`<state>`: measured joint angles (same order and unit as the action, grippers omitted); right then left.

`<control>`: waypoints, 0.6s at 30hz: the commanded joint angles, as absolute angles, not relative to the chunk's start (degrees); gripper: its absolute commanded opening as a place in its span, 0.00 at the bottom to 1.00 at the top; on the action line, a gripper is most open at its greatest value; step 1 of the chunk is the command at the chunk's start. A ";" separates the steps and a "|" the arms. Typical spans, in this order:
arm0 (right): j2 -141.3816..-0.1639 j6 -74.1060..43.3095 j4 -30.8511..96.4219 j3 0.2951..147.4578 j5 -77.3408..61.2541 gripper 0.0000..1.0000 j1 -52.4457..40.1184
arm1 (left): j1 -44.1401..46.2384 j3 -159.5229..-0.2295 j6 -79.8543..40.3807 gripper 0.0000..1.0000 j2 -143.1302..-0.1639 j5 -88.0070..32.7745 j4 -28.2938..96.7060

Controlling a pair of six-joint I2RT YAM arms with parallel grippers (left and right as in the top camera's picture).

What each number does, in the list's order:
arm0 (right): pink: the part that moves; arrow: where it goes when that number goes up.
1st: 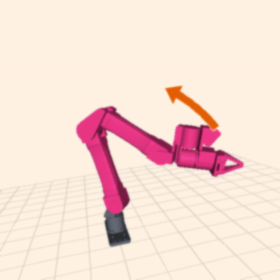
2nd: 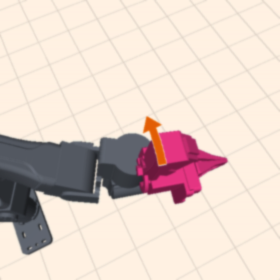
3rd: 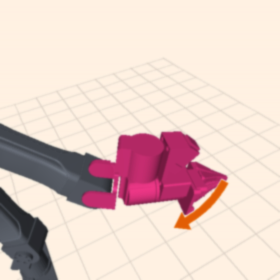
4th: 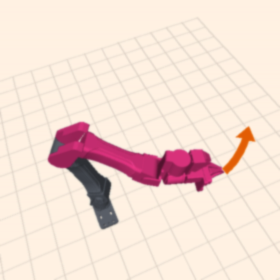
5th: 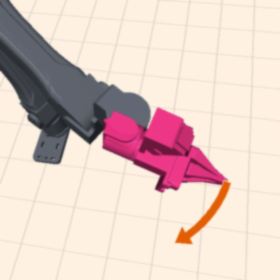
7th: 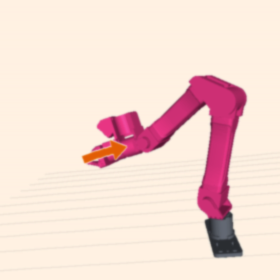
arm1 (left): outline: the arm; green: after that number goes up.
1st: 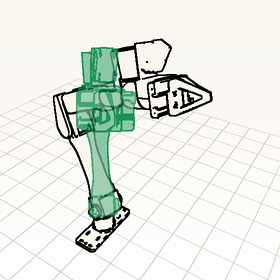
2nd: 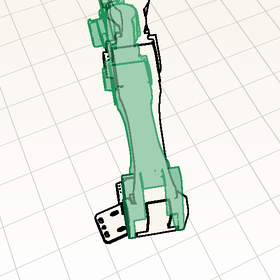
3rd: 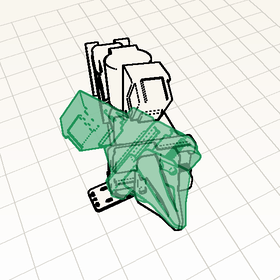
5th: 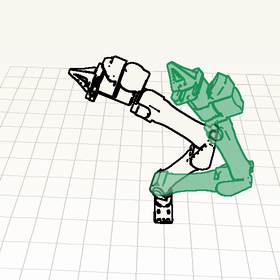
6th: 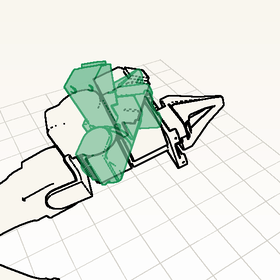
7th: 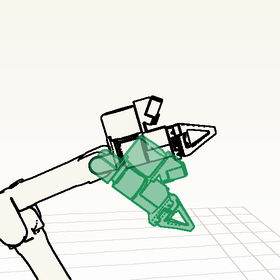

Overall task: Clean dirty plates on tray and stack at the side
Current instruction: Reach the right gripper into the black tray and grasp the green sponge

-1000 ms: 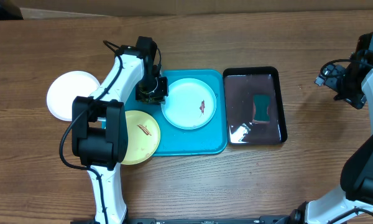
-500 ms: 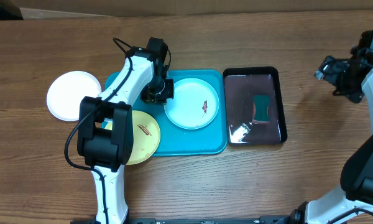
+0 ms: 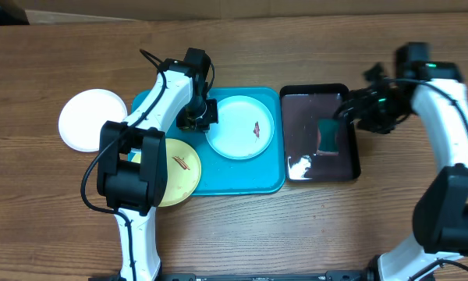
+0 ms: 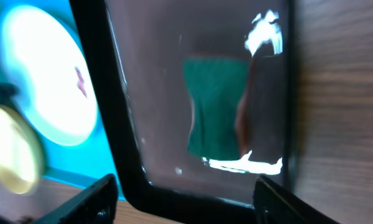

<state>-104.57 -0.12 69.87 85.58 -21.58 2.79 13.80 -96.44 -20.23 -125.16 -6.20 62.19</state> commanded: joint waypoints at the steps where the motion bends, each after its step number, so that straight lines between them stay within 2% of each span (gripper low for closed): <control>1: -104.05 -2.13 70.91 85.78 -7.22 0.70 -2.94 | 13.96 -94.98 -24.29 0.04 -125.80 -0.69 63.13; 4: -104.05 -4.73 70.46 85.38 -0.30 0.70 -7.31 | 13.89 -94.98 -24.21 0.04 -125.80 1.13 63.24; 8: -104.18 -4.73 67.20 83.90 0.40 0.70 -10.20 | 13.89 -94.98 -23.70 0.04 -125.80 2.00 63.79; 18: -104.40 -6.44 52.66 73.49 0.56 0.69 -10.50 | 13.89 -94.98 -22.24 0.06 -125.80 1.96 63.68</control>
<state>-104.57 -5.61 55.29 75.94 -0.58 -10.52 13.80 -96.36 -22.50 -125.16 -0.49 63.64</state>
